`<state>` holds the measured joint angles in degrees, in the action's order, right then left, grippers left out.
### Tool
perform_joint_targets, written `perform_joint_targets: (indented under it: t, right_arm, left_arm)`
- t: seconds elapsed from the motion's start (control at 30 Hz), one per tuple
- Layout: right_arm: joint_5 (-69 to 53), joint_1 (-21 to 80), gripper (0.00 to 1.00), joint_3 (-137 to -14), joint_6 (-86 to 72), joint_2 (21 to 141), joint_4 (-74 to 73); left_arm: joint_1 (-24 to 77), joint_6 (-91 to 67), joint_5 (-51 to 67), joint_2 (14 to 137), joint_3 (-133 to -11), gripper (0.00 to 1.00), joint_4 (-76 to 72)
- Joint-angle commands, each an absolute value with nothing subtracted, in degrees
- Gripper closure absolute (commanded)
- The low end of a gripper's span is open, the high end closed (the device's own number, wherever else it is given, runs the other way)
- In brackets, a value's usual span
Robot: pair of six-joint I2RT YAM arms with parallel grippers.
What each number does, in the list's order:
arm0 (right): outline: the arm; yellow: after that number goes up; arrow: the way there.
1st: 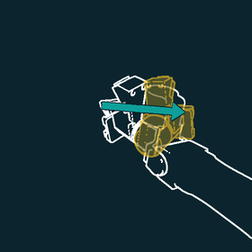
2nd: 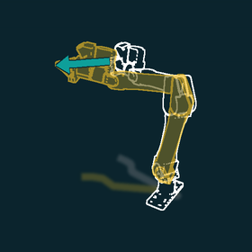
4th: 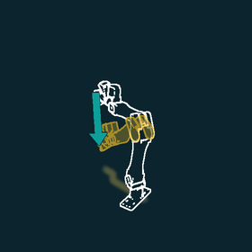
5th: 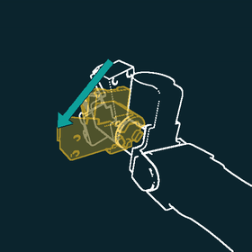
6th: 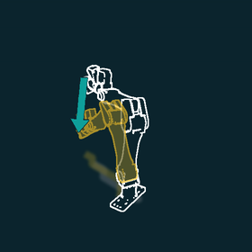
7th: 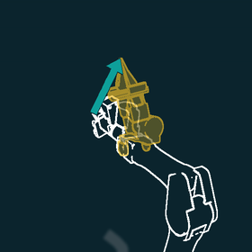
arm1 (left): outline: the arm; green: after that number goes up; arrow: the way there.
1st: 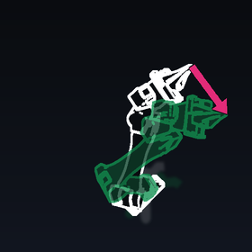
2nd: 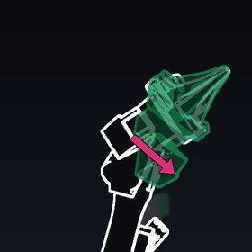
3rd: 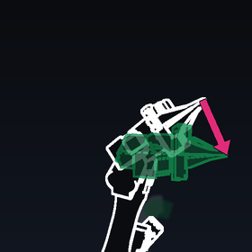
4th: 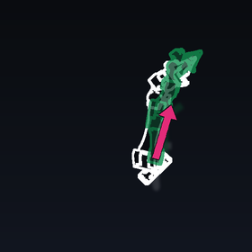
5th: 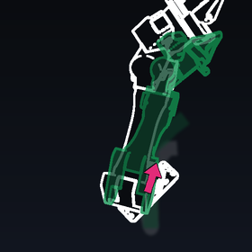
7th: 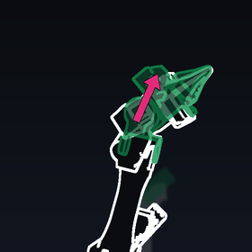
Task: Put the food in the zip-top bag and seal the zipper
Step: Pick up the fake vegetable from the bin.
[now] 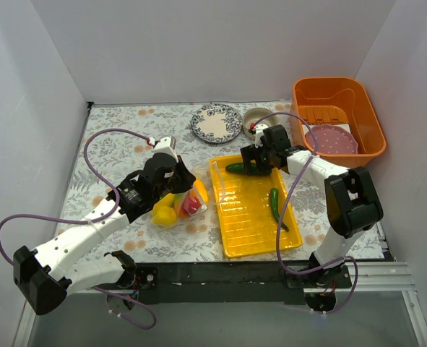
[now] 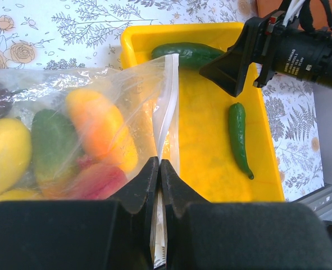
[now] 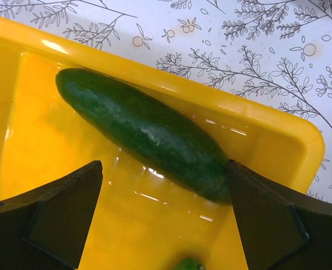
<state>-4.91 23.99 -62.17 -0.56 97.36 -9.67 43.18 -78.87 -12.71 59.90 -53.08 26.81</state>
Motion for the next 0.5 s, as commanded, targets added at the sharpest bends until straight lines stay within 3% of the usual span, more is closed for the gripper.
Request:
perform_joint_targets:
  t: [0.0, 0.47]
  right_arm:
    - [-6.3, 23.8, 0.02, -64.4, 3.0, 99.1, -6.6]
    - [-10.8, 23.8, 0.07, -59.1, 2.7, 95.5, -7.6]
  left_arm:
    - [42.8, -78.4, -13.4, 58.6, -54.5, 0.98, 27.3]
    - [42.8, -78.6, -13.4, 58.8, -54.1, 0.98, 27.2]
